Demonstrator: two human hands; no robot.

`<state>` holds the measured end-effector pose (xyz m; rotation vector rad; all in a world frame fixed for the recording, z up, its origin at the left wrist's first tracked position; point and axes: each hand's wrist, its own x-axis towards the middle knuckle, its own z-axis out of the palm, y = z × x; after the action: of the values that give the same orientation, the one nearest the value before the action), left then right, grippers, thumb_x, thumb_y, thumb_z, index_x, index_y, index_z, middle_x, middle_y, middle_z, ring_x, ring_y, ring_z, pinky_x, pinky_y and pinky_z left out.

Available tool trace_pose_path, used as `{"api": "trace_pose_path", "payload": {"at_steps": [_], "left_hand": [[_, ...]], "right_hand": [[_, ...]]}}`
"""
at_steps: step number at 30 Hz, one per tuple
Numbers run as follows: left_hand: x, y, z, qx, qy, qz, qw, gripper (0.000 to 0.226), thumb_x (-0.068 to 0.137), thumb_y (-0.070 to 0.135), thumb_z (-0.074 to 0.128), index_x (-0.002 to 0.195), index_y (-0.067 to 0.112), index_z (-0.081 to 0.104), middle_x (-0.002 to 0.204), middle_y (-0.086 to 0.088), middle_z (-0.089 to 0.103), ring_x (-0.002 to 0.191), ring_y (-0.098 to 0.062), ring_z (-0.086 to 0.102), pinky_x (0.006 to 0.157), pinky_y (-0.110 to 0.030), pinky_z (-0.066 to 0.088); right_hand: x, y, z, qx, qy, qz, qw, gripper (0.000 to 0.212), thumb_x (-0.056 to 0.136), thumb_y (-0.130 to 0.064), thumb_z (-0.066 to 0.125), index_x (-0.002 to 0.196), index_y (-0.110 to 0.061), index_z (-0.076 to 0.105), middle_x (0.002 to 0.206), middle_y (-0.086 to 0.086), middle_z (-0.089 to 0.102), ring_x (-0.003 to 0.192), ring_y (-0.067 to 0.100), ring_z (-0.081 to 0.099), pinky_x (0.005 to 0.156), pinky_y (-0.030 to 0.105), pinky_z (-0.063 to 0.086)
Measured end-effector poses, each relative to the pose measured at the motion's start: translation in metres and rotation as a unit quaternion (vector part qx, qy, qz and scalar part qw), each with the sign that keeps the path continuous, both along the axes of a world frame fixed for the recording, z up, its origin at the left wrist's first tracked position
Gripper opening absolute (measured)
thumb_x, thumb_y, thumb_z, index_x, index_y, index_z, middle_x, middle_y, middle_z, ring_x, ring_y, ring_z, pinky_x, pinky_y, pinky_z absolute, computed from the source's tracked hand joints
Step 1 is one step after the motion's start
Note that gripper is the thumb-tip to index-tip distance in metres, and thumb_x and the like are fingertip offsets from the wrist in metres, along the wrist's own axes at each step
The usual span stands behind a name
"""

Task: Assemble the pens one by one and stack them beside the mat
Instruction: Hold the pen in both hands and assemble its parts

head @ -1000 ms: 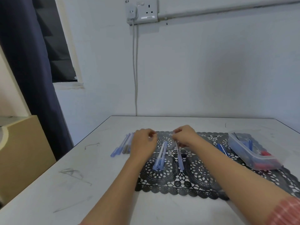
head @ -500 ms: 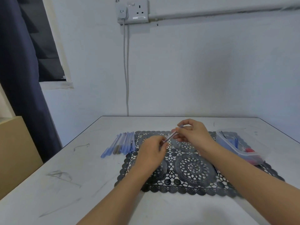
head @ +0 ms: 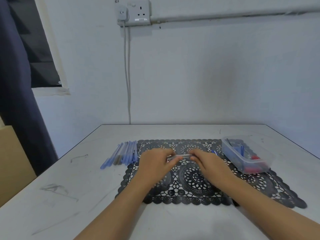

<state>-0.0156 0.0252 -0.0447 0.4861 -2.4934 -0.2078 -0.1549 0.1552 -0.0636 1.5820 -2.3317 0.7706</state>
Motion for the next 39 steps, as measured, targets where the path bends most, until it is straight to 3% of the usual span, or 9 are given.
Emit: {"api": "trace_pose_path", "payload": {"at_steps": [3,6,9,12,18,26,30,34,39], "left_hand": [[0.000,0.000,-0.001,0.009,-0.026,-0.006,1.000,0.045,0.085,0.065,0.041,0.093,0.032,0.070,0.058,0.010,0.058,0.047,-0.001,0.042,0.048,-0.018,0.032],[0.000,0.001,-0.001,0.020,-0.039,-0.011,0.999,0.045,0.084,0.066,0.040,0.094,0.034,0.071,0.052,0.009,0.054,0.043,-0.002,0.039,0.047,-0.018,0.029],[0.000,0.003,0.001,0.034,-0.044,-0.014,0.998,0.043,0.084,0.065,0.042,0.094,0.035,0.071,0.049,0.010,0.050,0.041,-0.002,0.038,0.046,-0.016,0.027],[0.000,0.004,0.003,0.054,-0.045,-0.019,0.997,0.041,0.084,0.063,0.044,0.094,0.034,0.072,0.050,0.008,0.053,0.043,-0.004,0.039,0.046,-0.015,0.027],[0.003,0.005,0.007,0.063,-0.051,-0.026,0.996,0.039,0.085,0.062,0.044,0.093,0.035,0.071,0.056,0.006,0.059,0.045,-0.004,0.043,0.047,-0.015,0.030],[0.003,0.006,0.010,0.099,-0.067,-0.024,0.993,0.031,0.086,0.060,0.046,0.080,0.036,0.066,0.056,0.005,0.058,0.047,-0.007,0.045,0.049,-0.018,0.034],[0.002,0.006,0.007,0.140,-0.067,-0.035,0.987,0.031,0.085,0.060,0.048,0.069,0.036,0.059,0.049,0.010,0.048,0.043,-0.005,0.039,0.047,-0.017,0.032],[0.001,0.006,0.004,0.103,-0.061,-0.031,0.992,0.034,0.085,0.061,0.045,0.080,0.035,0.066,0.051,0.009,0.050,0.045,-0.004,0.040,0.047,-0.019,0.031],[0.002,0.003,0.005,0.065,-0.064,-0.014,0.996,0.032,0.087,0.060,0.043,0.084,0.039,0.066,0.060,0.005,0.063,0.047,-0.005,0.046,0.048,-0.016,0.036]], "right_hand": [[-0.007,0.000,-0.007,-0.022,0.082,0.002,0.996,0.034,0.096,-0.041,0.035,0.102,-0.020,0.061,0.078,-0.001,0.066,0.067,0.019,0.061,0.058,0.034,0.050],[-0.015,0.000,-0.012,-0.104,0.174,0.015,0.979,0.040,0.087,-0.044,0.035,0.079,-0.022,0.067,0.057,-0.006,0.062,0.047,0.012,0.057,0.042,0.024,0.044],[-0.016,0.004,-0.007,-0.146,0.206,0.034,0.967,0.033,0.084,-0.039,0.043,0.077,-0.023,0.071,0.060,-0.009,0.066,0.048,0.008,0.059,0.046,0.018,0.045],[-0.016,0.008,-0.005,-0.174,0.232,0.060,0.955,0.031,0.084,-0.035,0.046,0.081,-0.021,0.073,0.072,-0.008,0.072,0.059,0.007,0.065,0.053,0.022,0.052],[-0.020,0.011,-0.007,-0.209,0.213,0.099,0.949,0.027,0.084,-0.030,0.053,0.085,-0.014,0.075,0.081,-0.004,0.074,0.080,0.008,0.069,0.061,0.030,0.056],[-0.021,0.011,-0.007,-0.238,0.211,0.110,0.942,0.037,0.093,-0.037,0.046,0.086,-0.014,0.074,0.082,-0.005,0.074,0.089,0.008,0.068,0.066,0.031,0.056],[-0.020,0.014,-0.004,-0.246,0.205,0.107,0.941,0.024,0.083,-0.033,0.057,0.081,-0.016,0.074,0.077,-0.007,0.073,0.083,0.007,0.069,0.065,0.029,0.056],[-0.018,0.014,-0.005,-0.232,0.191,0.091,0.949,0.028,0.083,-0.038,0.055,0.077,-0.017,0.072,0.069,-0.009,0.070,0.058,0.006,0.064,0.055,0.027,0.053],[-0.013,0.013,-0.005,-0.210,0.174,0.087,0.958,0.027,0.085,-0.034,0.051,0.086,-0.017,0.072,0.073,-0.009,0.072,0.060,0.005,0.064,0.057,0.029,0.055]]}}
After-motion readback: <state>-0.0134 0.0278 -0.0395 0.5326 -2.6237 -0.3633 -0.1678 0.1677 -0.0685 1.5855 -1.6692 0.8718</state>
